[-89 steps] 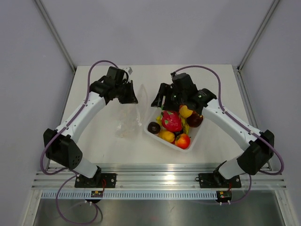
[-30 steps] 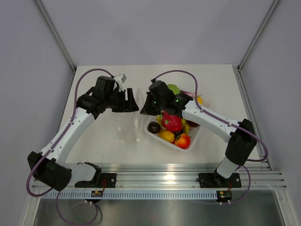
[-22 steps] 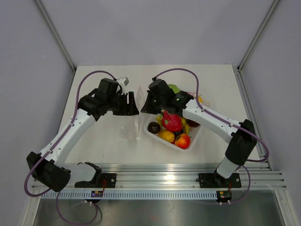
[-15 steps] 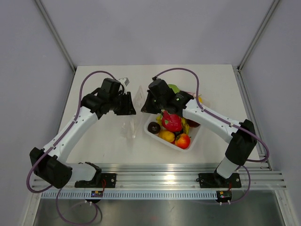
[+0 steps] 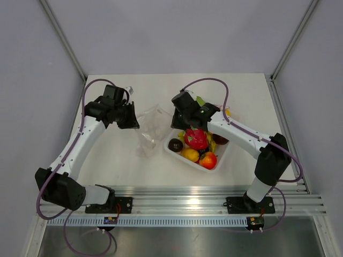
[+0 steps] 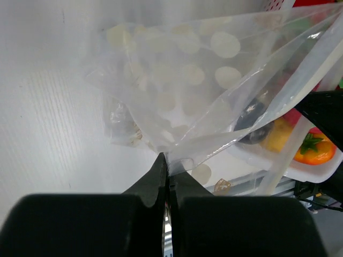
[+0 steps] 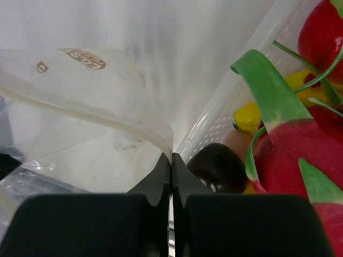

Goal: Place the food in the zip-top bag and seal the zipper
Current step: Open the zipper of the food storage bag.

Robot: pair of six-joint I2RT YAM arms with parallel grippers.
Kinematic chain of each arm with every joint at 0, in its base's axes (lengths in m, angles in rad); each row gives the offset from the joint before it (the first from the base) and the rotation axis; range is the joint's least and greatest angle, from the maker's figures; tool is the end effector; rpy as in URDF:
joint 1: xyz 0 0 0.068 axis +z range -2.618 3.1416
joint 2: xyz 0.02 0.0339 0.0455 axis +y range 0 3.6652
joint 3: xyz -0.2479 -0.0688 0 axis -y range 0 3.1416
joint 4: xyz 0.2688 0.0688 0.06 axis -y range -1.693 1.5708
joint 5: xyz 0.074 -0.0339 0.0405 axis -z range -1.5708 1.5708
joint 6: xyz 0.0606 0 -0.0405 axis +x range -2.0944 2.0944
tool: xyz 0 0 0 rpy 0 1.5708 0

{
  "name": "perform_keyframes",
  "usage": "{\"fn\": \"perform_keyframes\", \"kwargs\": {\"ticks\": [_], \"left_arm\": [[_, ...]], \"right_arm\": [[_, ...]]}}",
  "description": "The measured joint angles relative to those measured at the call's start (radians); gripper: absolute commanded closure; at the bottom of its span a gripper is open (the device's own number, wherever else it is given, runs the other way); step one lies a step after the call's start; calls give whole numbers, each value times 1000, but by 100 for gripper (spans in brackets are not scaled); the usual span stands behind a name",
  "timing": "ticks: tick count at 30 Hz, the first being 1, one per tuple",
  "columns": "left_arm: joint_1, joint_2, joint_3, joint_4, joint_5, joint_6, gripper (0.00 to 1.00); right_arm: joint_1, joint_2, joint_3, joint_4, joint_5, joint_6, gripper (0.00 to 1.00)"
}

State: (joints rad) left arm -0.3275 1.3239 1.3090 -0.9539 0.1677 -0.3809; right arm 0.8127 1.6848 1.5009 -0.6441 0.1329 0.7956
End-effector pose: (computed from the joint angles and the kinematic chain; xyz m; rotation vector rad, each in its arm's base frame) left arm 0.2854 -0.1076 0.2996 -0.0016 2.5929 -0.4834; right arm 0.2906 0.2952 0.2709 0.0430 2.4737 0.5796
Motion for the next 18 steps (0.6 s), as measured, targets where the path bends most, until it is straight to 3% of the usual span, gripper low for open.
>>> {"fn": "perform_keyframes", "kwargs": {"ticks": [10,11,13,14,18], "left_arm": [[79,-15,15,27,154,-11,100],[72,-14,14,33,157,-14,100],[55,-12,14,37,142,-19,100],[41,-8,14,36,129,-20,100],[-18,24,16,33,75,-20,100]], "right_arm": [[-1,39,0,0,7,-27,97],[-1,39,0,1,7,-29,83],[-1,39,0,2,8,-34,70],[-1,39,0,3,8,-40,58],[-1,23,-8,11,10,-59,43]]}}
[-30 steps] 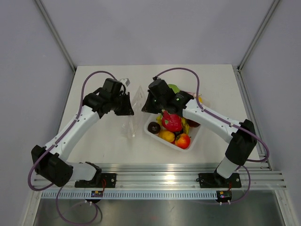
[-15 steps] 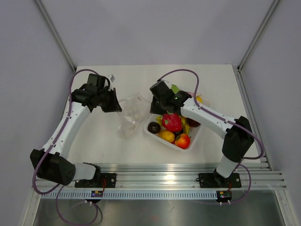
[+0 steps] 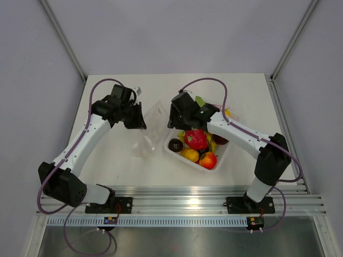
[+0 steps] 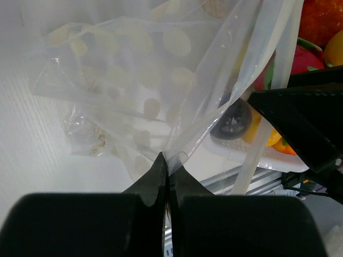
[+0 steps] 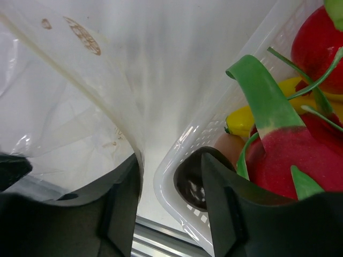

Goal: Place the food in the zip-top bag and seal the zipper
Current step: Open the zipper of the food storage bag, then pick up the fake vegetable from the bin.

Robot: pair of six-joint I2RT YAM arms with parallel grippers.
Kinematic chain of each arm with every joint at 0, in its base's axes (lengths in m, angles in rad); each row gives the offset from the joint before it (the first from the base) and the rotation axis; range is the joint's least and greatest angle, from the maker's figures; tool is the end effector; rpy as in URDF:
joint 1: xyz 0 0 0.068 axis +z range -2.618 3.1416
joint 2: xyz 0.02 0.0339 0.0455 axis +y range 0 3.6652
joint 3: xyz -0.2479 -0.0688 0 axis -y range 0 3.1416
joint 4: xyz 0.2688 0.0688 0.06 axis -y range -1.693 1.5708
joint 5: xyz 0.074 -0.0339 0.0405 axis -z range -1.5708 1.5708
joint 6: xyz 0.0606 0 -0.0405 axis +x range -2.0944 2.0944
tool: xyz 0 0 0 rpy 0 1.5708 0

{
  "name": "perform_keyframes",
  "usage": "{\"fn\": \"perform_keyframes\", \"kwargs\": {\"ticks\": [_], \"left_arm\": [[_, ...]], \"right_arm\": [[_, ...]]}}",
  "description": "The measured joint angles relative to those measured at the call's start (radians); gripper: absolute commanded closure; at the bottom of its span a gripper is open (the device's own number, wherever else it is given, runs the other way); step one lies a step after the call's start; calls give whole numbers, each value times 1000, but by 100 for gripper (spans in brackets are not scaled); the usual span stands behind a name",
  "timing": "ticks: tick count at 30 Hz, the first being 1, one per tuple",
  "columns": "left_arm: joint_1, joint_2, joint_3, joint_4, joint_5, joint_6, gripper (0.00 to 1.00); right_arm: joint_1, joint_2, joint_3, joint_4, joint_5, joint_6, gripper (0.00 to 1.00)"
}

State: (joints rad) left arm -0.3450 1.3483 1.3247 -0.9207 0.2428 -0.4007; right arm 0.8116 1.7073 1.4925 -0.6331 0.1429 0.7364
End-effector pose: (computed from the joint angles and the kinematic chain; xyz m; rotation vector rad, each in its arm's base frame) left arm 0.2899 -0.1197 0.3013 0.0301 2.5825 -0.5977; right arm 0.2938 0.2971 0.2599 -0.0261 2.4787 0.5280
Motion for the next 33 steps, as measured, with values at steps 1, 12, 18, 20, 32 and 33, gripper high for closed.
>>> {"fn": "perform_keyframes", "kwargs": {"ticks": [1,12,18,20,32,33], "left_arm": [[-13,11,3,-3,-13,0,100],[-40,44,37,-21,-105,0,100],[-47,48,37,-22,-113,1,100],[-47,48,37,-22,-113,1,100],[-47,60,37,-24,-113,2,100],[-47,61,37,-24,-112,2,100]], "right_arm": [[0,-8,-2,-1,5,-4,42],[-2,-142,7,-67,184,-96,28],[-48,-142,35,-130,274,-170,24],[-83,-136,44,-138,293,-203,19],[-223,-17,133,-108,264,-417,1],[-230,-5,135,-99,251,-432,1]]}}
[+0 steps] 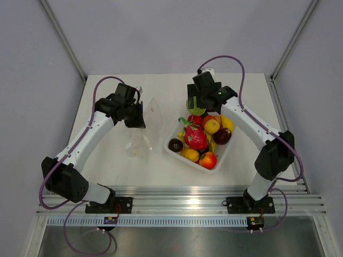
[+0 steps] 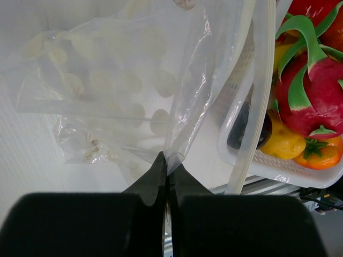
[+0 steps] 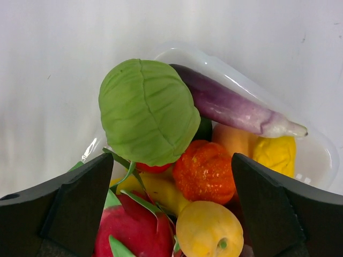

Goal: Place the food in the zip-top bag and seal the zipper
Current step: Pick up the fake vegetable from the bin.

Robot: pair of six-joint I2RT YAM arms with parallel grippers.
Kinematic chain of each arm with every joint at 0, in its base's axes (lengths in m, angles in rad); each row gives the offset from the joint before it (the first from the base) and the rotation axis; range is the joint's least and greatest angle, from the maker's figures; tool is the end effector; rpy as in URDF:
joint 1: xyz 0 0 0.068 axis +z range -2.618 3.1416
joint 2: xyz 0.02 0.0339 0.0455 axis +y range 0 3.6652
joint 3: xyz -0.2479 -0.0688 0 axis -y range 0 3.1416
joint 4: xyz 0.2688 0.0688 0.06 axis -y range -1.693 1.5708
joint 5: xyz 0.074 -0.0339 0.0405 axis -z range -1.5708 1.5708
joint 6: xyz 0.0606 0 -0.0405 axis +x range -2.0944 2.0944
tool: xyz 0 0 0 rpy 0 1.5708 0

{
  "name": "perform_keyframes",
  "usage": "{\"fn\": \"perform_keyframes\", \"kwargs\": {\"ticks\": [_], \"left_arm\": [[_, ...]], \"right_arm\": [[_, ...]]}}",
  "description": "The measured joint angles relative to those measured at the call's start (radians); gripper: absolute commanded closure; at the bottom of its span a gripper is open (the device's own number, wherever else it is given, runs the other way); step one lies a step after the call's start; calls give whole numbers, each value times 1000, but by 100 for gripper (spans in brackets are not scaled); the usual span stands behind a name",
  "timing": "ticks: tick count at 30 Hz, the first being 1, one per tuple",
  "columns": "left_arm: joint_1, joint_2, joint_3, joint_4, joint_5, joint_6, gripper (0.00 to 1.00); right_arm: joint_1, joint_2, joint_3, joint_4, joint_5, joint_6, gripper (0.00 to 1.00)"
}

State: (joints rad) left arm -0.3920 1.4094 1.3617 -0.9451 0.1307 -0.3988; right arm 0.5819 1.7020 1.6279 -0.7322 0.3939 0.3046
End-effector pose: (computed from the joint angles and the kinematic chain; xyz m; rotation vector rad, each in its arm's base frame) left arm 0.2971 -0.1314 0.2930 0.0421 2.6202 -0.4583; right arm 0.3594 0.2086 0.3054 -0.1347 2.2964 -0.0180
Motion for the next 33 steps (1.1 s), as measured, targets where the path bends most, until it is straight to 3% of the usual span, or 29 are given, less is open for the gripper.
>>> {"fn": "perform_keyframes", "kwargs": {"ticks": [11,23,24,32,33], "left_arm": [[-2,0,0,0,0,4,100],[-3,26,0,4,8,8,100],[-3,27,0,3,10,8,100],[-11,27,3,8,23,7,100],[-12,28,6,10,24,7,100]], "right_arm": [[-19,116,52,77,-81,-130,1],[-50,194,64,118,-169,-152,1],[-52,194,64,118,-172,-151,2],[-57,179,45,130,-190,-140,41],[-58,174,42,130,-197,-137,42]]}}
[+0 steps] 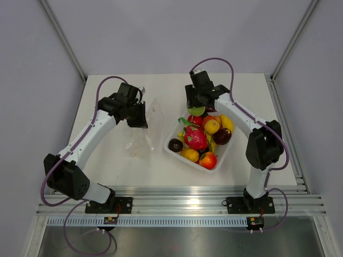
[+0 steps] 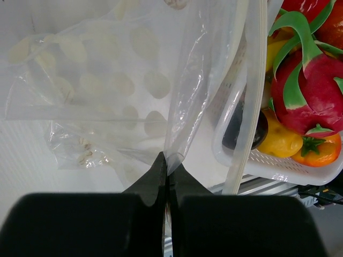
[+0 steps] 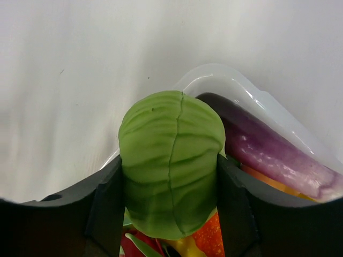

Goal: Place the food in the zip-top bag and seal the zipper
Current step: Pick up the fake vegetable from the bin, then place the fake vegetable in the zipper food storage bag.

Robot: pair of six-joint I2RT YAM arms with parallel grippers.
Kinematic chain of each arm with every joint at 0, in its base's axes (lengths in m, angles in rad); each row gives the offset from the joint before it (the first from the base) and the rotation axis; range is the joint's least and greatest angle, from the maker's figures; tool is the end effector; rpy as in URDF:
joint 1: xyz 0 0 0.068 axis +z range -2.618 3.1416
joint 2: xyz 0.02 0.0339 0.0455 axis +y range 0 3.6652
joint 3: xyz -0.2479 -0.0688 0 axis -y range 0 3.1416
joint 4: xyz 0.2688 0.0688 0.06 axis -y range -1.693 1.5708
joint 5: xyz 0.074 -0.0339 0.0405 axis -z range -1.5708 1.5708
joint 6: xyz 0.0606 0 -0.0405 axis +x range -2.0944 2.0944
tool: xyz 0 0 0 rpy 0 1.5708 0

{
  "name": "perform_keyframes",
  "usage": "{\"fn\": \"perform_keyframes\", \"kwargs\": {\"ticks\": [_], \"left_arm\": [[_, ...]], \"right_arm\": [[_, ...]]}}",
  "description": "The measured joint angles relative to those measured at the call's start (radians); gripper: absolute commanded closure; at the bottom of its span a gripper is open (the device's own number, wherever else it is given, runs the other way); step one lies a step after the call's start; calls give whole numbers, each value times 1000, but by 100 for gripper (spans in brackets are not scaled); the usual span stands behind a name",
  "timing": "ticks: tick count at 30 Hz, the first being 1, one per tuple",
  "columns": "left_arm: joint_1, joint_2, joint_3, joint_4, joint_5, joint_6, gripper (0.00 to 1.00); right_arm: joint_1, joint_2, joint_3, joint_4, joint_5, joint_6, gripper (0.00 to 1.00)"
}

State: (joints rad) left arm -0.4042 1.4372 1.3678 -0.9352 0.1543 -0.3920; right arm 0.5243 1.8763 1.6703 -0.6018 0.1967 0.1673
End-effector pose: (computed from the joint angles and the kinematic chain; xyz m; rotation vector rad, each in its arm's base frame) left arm 0.3008 -0.1388 0.2874 0.0754 2.6361 -0.4852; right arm 0.4060 0.2211 0.2572 -0.3270 2.3382 0.1018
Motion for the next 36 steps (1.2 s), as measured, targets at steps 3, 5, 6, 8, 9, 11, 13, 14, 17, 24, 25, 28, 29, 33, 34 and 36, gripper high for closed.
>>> {"fn": "perform_keyframes", "kwargs": {"ticks": [3,5,6,8,9,11,13,14,17,24,25,28,29,33,34,36], "left_arm": [[-1,4,10,6,2,0,100],[-1,8,17,10,3,0,100],[-1,11,21,10,3,0,100],[-1,16,27,13,4,0,100],[-1,18,28,14,6,0,100],[-2,19,29,16,9,-1,100],[-3,19,29,17,15,-1,100],[-3,19,29,17,19,-2,100],[-3,19,29,19,30,-9,100],[-3,21,33,40,58,-31,100],[-3,21,35,41,62,-33,100],[-3,21,42,50,84,-40,100],[-3,21,45,54,94,-45,100],[-3,21,55,73,144,-56,100],[-4,21,60,75,159,-58,100],[-4,21,70,81,185,-63,100]], "right_arm": [[-1,-19,-5,-4,-22,12,43],[-1,-38,-5,-7,-42,18,43],[-1,-51,-5,-8,-51,24,43],[-1,-77,-5,-9,-65,35,43],[-1,-93,-5,-9,-72,40,43],[-1,-130,-5,-11,-87,53,43],[3,-169,-5,-12,-94,67,43],[5,-185,-5,-12,-95,73,43],[41,-250,-5,-11,-83,100,43],[211,-326,-18,37,-118,214,47],[224,-330,-26,51,-132,239,47],[244,-333,-54,99,-169,307,47],[246,-333,-68,118,-182,329,47],[248,-326,-114,168,-220,402,48],[248,-321,-119,175,-224,415,48],[248,-307,-130,183,-224,436,49]]}}
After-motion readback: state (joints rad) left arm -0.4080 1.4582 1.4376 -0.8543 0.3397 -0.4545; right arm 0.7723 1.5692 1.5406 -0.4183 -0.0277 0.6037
